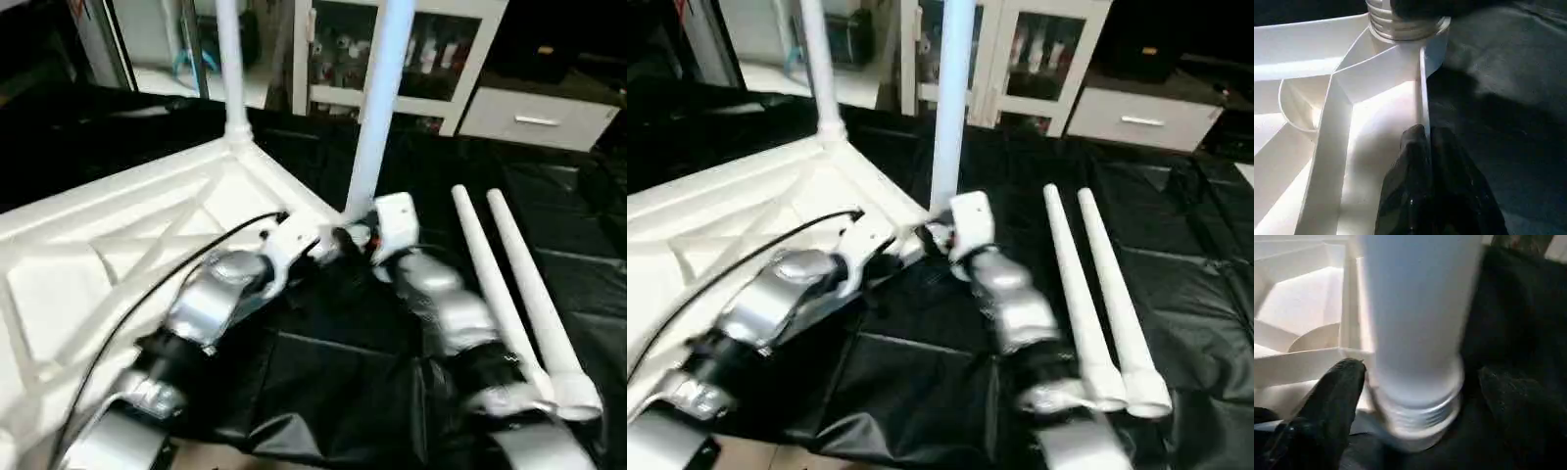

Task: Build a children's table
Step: Rotate leg to tighten

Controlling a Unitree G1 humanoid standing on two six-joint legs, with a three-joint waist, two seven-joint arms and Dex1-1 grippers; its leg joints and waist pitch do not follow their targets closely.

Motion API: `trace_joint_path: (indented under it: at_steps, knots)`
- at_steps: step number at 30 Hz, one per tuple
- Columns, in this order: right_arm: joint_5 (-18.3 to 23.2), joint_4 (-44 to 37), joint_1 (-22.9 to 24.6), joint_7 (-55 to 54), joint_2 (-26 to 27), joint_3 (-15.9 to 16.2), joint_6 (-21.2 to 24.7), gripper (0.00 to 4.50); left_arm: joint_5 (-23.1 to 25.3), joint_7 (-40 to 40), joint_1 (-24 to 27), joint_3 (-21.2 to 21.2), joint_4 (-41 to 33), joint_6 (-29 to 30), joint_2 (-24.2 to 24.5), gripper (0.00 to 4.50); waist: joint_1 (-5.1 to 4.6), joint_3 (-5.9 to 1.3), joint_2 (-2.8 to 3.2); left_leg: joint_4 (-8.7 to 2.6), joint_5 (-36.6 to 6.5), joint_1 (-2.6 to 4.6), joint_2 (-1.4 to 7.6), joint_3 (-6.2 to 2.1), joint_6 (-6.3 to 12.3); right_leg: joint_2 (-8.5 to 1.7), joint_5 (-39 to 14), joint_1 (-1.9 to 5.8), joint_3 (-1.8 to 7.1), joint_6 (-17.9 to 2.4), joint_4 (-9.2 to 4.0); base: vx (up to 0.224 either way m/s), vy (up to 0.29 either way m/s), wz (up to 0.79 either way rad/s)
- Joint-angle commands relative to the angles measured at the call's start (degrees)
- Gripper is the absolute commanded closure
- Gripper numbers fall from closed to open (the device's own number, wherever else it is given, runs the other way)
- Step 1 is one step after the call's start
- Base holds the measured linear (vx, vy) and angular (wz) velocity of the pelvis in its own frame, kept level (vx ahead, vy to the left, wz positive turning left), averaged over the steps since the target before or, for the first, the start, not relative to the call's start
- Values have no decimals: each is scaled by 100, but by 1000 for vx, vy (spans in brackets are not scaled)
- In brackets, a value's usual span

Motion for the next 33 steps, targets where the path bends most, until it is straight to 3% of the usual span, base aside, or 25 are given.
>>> trace_joint_path:
  at_steps: [1, 6, 8, 13, 19, 28, 33]
  knots:
    - [139, -396, 78, 432, -298, -52, 256, 2, -14, -350, 204, -232, -43, 68, 159, 450, 38, -329, 42, -385, -903, -1, 44, 62, 270, -155, -754, 340, 159, -1295, -309, 0, 0, 0]
    - [553, -1131, 329, 1866, -1130, 239, 809, 2, -233, -1225, 418, -433, -443, -383, 548, 450, 63, -315, 46, -395, -1142, 7, 59, 56, 296, -155, -978, 341, 158, -1283, -342, 0, 0, 0]
    - [738, -1448, 499, 2650, -1574, 396, 932, 2, -502, -1925, 584, -546, -847, -545, 818, 450, 93, -312, 55, -400, -1132, 10, 73, 53, 276, -170, -969, 338, 164, -1308, -324, 0, 0, 0]
    - [789, -1714, 668, 3376, -2015, 639, 1093, 2, -687, -2227, 632, -541, -1135, -358, 950, 450, 158, -293, 51, -404, -1213, 49, 85, 74, 247, -157, -1007, 307, 170, -1366, -325, 0, 0, 0]
    - [714, -1857, 723, 3669, -2154, 990, 1241, 2, -670, -2311, 632, -554, -1147, -360, 1015, 450, 162, -290, 26, -409, -1250, 17, 70, 58, 178, -169, -1306, 320, 173, -1225, -345, 0, 0, 0]
    - [613, -1744, 693, 3720, -2140, 1051, 1201, 18, -680, -2358, 656, -532, -1223, -269, 1057, 450, 163, -306, 20, -389, -1073, 21, 67, 64, 217, -165, -1092, 324, 170, -1295, -316, 0, 0, 0]
    - [597, -1704, 655, 3693, -2094, 1032, 1197, 58, -681, -2374, 666, -523, -1223, -247, 1070, 450, 163, -311, 21, -386, -1060, 23, 67, 62, 209, -162, -1086, 326, 170, -1295, -311, 0, 0, 0]
